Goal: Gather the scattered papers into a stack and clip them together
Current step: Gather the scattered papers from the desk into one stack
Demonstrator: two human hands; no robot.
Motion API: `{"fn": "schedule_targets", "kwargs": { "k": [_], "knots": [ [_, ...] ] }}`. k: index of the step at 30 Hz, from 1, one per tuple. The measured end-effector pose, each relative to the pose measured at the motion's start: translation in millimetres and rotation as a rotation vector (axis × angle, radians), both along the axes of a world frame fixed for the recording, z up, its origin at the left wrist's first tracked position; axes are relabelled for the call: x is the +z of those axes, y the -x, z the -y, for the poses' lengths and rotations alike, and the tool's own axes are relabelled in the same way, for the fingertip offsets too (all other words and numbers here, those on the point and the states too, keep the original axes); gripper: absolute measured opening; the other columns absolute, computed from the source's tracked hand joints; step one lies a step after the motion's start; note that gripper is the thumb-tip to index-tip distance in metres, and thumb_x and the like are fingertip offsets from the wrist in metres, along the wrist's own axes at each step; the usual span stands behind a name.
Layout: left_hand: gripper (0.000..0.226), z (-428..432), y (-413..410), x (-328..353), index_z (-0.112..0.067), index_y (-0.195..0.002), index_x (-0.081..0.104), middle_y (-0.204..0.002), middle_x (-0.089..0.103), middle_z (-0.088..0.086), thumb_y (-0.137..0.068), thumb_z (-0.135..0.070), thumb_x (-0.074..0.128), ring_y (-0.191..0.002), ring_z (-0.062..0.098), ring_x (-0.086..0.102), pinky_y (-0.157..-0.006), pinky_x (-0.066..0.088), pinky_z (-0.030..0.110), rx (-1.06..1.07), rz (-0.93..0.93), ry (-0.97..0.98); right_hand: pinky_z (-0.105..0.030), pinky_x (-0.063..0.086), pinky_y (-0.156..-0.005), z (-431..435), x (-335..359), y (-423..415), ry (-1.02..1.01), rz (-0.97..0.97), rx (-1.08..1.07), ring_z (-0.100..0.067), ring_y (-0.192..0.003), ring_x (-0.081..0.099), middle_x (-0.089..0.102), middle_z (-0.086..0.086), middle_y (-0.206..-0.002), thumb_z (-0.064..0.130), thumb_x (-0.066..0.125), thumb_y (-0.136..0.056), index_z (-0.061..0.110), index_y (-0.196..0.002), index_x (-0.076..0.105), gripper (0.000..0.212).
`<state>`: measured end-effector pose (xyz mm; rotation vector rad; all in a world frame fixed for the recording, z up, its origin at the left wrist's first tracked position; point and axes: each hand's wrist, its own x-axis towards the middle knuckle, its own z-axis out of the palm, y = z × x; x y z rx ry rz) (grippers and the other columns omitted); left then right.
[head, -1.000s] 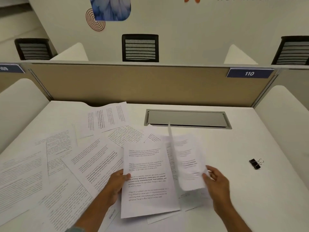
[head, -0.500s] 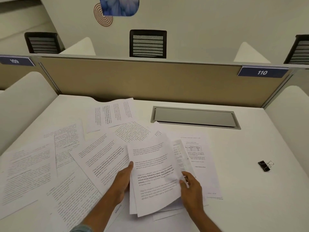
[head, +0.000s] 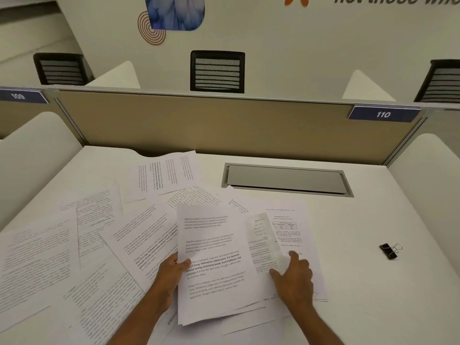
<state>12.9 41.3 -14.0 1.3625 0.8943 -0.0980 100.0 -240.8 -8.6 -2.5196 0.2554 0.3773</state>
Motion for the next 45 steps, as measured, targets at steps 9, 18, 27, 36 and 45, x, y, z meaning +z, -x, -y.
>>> {"fn": "schedule_targets", "kwargs": {
  "k": [9,18,27,36,45],
  "knots": [
    [0.031,2.2,1.9,-6.6,-0.017,-0.127,0.066,-0.113,0.079,0.008,-0.098,-0.008,0.059,-0.1,0.031,0.076,-0.09,0.06,0.053,-0.031,-0.041,0.038,-0.039,0.06,-0.083,1.6,-0.6,-16.9,-0.298,-0.124,0.005,-0.023,-0.09,0.071,0.074,-0.006,-0.105,0.022,0.079,-0.083,0.011,-0.1,0.068,0.023],
    [0.028,-11.5,10.3,0.6,-0.017,-0.124,0.067,-0.116,0.077,0.012,-0.099,-0.008,0.058,-0.104,0.035,0.074,-0.097,0.055,0.058,-0.014,0.002,0.107,-0.024,0.053,-0.061,24.9,12.1,-19.1,-0.476,0.057,-0.096,-0.019,-0.075,0.073,0.079,-0.009,-0.09,0.006,0.064,-0.094,0.013,-0.091,0.073,0.012],
    [0.032,-48.6,39.7,18.2,-0.017,-0.127,0.066,-0.114,0.078,0.012,-0.098,-0.007,0.059,-0.103,0.038,0.074,-0.096,0.055,0.059,-0.003,0.013,0.041,-0.031,0.052,-0.067,66.3,70.2,-31.6,-0.836,0.142,-0.381,-0.023,-0.077,0.067,0.073,-0.01,-0.096,0.006,0.062,-0.098,0.009,-0.108,0.068,0.013],
    [0.024,-13.5,32.4,55.3,-0.024,-0.123,0.068,-0.113,0.079,0.003,-0.102,-0.025,0.056,-0.103,0.027,0.076,-0.098,0.056,0.052,-0.149,0.063,0.054,-0.02,0.055,-0.059,1.5,50.8,7.6,-0.707,-0.043,0.022,-0.014,-0.074,0.078,0.082,-0.003,-0.087,0.007,0.066,-0.095,0.011,-0.093,0.076,0.011],
    [0.029,-7.8,42.4,49.3,-0.027,-0.128,0.065,-0.116,0.078,-0.005,-0.099,-0.029,0.061,-0.102,0.02,0.076,-0.088,0.062,0.043,-0.13,0.084,-0.038,-0.015,0.052,-0.059,-44.4,27.3,36.5,-0.528,-0.039,0.102,-0.004,-0.068,0.066,0.072,0.008,-0.076,0.018,0.068,-0.094,0.021,-0.089,0.072,0.007]
  ]
}}
